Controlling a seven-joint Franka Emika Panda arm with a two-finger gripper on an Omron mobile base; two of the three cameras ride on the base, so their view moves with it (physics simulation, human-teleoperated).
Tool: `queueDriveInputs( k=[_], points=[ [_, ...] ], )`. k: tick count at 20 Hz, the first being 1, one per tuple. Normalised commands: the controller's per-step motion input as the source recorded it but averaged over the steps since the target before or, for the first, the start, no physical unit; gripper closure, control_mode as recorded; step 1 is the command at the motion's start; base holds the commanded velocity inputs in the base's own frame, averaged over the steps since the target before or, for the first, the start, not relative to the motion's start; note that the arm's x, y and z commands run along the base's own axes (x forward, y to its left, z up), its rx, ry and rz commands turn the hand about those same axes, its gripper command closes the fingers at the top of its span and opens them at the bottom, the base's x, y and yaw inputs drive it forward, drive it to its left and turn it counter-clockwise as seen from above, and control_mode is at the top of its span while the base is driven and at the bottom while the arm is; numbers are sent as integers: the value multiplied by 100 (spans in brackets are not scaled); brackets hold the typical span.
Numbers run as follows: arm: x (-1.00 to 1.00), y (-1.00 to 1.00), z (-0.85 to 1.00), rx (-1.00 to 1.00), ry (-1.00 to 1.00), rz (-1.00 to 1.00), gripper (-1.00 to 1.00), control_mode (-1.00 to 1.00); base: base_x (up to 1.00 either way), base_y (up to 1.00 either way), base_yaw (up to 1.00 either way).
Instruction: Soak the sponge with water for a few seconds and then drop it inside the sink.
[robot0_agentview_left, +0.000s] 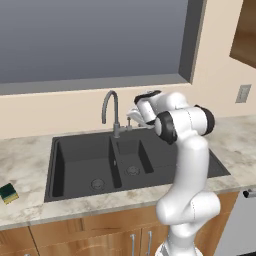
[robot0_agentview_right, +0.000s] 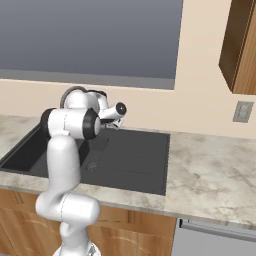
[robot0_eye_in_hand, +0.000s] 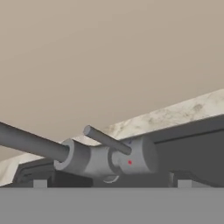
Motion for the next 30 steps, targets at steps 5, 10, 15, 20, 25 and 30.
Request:
queueDriveInputs(
  k=[5,10,15,20,25,30],
  points=[
    [22,0,-13,0,0,-4,-100,-100,0,0,0],
    [22,0,-19,0,0,-5,-100,-100,0,0,0],
    [23,0,-20,0,0,-5,-100,-100,0,0,0],
    [19,0,-10,0,0,-3,-100,-100,0,0,0],
    [18,0,0,0,0,-1,-100,-100,0,0,0],
    [22,-11,0,0,0,0,-100,-100,0,0,0]
  ],
)
